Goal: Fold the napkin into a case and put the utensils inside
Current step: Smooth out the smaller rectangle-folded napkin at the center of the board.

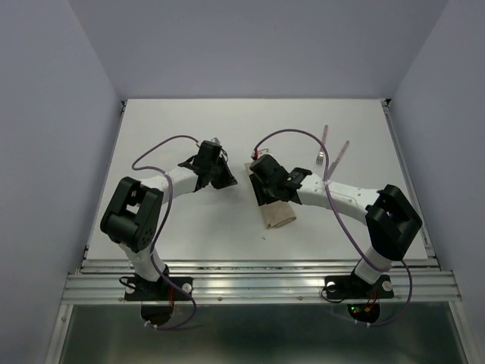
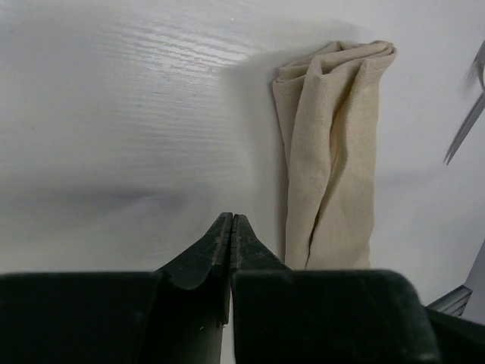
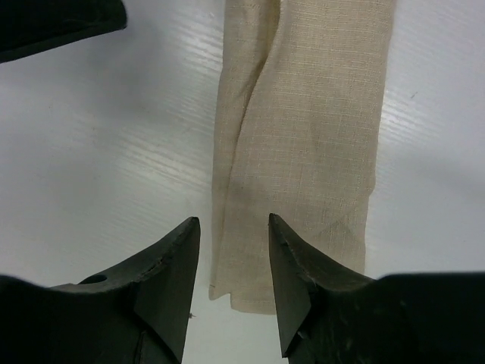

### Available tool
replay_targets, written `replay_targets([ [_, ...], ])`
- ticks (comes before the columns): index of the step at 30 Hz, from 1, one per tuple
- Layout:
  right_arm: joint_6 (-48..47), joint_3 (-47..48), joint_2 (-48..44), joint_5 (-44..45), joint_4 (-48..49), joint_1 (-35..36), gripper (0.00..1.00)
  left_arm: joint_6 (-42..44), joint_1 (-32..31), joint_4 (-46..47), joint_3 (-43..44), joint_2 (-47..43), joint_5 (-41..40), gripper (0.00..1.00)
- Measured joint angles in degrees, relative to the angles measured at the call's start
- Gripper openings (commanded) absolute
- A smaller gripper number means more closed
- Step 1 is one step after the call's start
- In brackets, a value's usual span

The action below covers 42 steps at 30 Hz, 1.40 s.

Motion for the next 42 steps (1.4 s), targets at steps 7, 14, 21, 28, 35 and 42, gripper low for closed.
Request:
replay_targets([
  [7,0.31,-1.09,0.20,1.75,-0.96,3.26,0.48,-1.38,0.48,4.39,3.06,9.64,4.11,0.07],
  [14,0.50,-1.29,3.98,3.76,-1.05,5.27,0.49,-1.86,0.74,7.43,6.25,12.90,6.36,0.07],
  [21,0.79,-2.10,7.61,5.53,-1.05,7.10,0.44,-2.34,0.81,8.37,6.51,14.51,7.63,0.07],
  [28,2.03,-2.27,8.17,8.44,-1.05,7.48,0.07,-2.58,0.81,9.16,6.51,14.60,8.26,0.07],
  [35,3.06,-3.19,7.19,9.53,-0.81,7.48,0.01,-2.75,0.81,10.73,6.21,14.60,9.03,0.07],
  [42,3.37,-6.88,0.28,11.50,-0.28,7.48,0.01,-3.19,0.81,12.20,5.99,14.60,10.38,0.07],
])
